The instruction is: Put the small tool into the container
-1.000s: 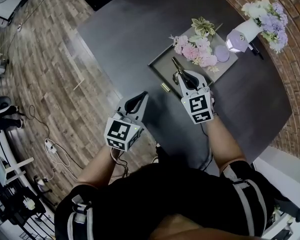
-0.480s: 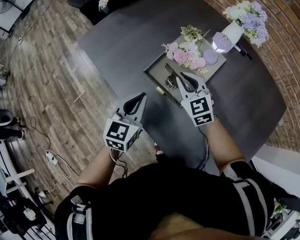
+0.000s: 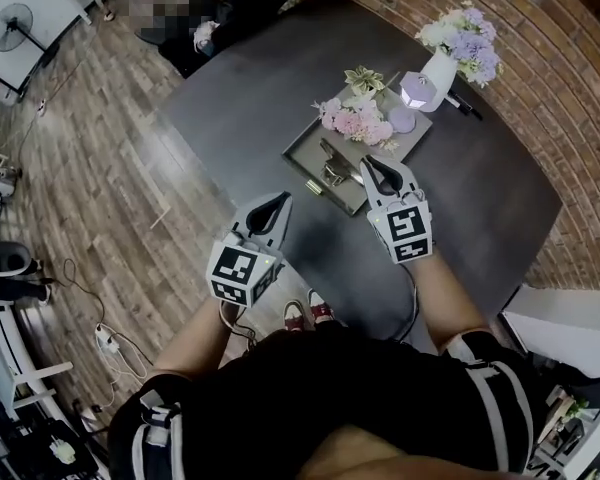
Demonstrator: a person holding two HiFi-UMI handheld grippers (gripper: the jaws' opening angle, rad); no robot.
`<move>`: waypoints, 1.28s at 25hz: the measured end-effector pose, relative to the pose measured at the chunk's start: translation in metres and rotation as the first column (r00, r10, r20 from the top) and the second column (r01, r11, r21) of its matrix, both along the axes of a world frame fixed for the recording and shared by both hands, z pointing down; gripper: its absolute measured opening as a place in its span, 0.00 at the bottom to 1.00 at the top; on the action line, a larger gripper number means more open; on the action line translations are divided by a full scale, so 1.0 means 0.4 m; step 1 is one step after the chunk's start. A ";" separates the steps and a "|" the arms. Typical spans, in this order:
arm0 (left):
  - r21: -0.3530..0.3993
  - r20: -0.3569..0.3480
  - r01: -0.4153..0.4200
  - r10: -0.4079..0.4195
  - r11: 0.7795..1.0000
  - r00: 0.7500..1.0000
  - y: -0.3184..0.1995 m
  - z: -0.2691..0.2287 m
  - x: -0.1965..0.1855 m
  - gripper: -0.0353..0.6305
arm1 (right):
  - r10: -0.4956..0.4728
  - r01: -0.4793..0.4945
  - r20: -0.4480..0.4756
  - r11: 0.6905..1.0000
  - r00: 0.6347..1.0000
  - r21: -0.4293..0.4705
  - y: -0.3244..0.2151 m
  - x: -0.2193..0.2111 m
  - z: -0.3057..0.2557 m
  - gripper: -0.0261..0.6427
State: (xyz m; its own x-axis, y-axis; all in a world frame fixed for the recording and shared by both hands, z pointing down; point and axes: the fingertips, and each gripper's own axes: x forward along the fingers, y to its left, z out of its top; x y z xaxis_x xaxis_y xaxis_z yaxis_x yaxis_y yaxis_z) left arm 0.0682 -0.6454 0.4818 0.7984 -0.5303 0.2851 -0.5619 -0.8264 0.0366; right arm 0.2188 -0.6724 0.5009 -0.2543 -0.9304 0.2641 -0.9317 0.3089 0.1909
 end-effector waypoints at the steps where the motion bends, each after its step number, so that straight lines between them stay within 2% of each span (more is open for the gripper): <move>1: 0.005 -0.002 -0.009 0.009 1.000 1.000 0.005 -0.008 0.001 0.07 | 0.008 -0.008 0.001 1.000 1.000 0.005 0.011 0.002 -0.007 0.08; 6: 0.048 -0.016 -0.052 0.053 0.997 0.998 0.035 -0.062 0.008 0.07 | 0.057 -0.057 -0.003 0.998 0.998 0.036 0.073 0.018 -0.054 0.08; 12: 0.090 -0.031 -0.062 0.065 0.994 0.997 0.053 -0.124 -0.018 0.07 | 0.111 -0.110 -0.005 0.990 0.994 0.091 0.120 0.021 -0.133 0.04; 25: 0.207 -0.107 -0.026 0.049 0.978 0.993 0.090 -0.274 -0.079 0.07 | 0.124 -0.117 -0.031 0.977 0.992 0.180 0.192 -0.021 -0.286 0.04; 32: 0.250 -0.135 -0.008 0.043 0.968 0.990 0.116 -0.333 -0.114 0.07 | 0.101 -0.101 0.006 0.974 0.995 0.201 0.227 -0.063 -0.343 0.03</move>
State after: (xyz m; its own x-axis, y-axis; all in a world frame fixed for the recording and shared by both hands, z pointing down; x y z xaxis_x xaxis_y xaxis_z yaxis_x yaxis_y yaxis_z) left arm 0.0226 -0.5991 0.3486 0.8351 -0.5490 0.0331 -0.5442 -0.8335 -0.0959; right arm 0.1938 -0.5818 0.3638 -0.1557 -0.9853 0.0697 -0.9552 0.1682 0.2434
